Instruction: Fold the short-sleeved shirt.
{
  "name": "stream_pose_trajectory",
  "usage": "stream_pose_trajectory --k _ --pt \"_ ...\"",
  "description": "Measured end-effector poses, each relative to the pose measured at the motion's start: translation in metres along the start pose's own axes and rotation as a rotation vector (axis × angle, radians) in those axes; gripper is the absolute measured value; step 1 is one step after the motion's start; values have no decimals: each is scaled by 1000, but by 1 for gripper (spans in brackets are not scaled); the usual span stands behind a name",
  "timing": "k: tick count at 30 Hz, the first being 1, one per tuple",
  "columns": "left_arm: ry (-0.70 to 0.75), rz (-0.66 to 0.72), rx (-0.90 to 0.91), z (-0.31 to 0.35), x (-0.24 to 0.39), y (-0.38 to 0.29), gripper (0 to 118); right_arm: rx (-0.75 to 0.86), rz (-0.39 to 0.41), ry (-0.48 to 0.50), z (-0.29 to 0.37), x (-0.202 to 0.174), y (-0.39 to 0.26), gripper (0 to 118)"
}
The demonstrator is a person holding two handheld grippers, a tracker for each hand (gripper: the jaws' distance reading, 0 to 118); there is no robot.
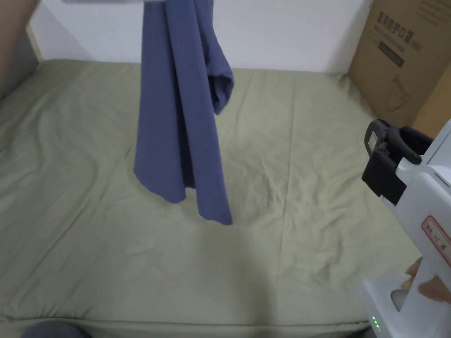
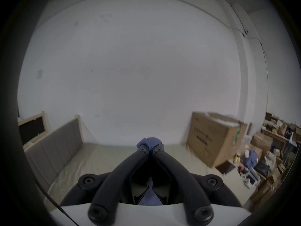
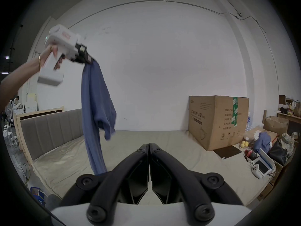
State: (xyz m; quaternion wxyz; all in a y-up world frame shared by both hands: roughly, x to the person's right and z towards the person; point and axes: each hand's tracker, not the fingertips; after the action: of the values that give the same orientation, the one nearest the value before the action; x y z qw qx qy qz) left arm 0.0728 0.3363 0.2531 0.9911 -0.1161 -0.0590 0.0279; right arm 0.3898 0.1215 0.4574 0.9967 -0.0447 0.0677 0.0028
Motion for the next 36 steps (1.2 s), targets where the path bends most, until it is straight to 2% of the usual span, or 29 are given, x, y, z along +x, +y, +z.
stream_pose_trajectory --k 8,12,15,16,17,18,19,20,23,28,32,36 --pt "-30 -72 -419 -91 45 -198 0 -43 -3 -40 -6 14 -15 0" --pt "-45 -89 -639 -103 64 -304 0 -74 -19 -43 -13 16 -23 0" --pt "-43 -49 -783 -108 70 -362 0 -95 -19 -45 -17 16 -29 0" --pt "-35 -29 -826 -109 71 -377 3 -101 -18 -45 -18 16 -30 0" --pt "-26 -4 -847 -109 70 -386 14 -107 -18 -47 -19 17 -31 0" --pt "-10 27 -858 -108 68 -393 26 -111 -18 -46 -20 17 -33 0" --pt "4 48 -868 -109 66 -397 45 -114 -19 -46 -21 17 -34 0" --pt "14 56 -857 -108 63 -394 71 -118 -20 -46 -22 17 -35 0" --pt "-29 122 -763 -103 47 -366 100 -123 -14 -44 -25 16 -35 0" --pt "-18 178 -424 -64 13 -283 103 -121 -13 -27 -34 10 -35 0" --pt "105 112 -157 -11 -8 -248 106 -110 6 -9 -44 1 -32 0" --pt "305 -33 13 35 -22 -250 105 -93 22 0 -53 -9 -32 0"
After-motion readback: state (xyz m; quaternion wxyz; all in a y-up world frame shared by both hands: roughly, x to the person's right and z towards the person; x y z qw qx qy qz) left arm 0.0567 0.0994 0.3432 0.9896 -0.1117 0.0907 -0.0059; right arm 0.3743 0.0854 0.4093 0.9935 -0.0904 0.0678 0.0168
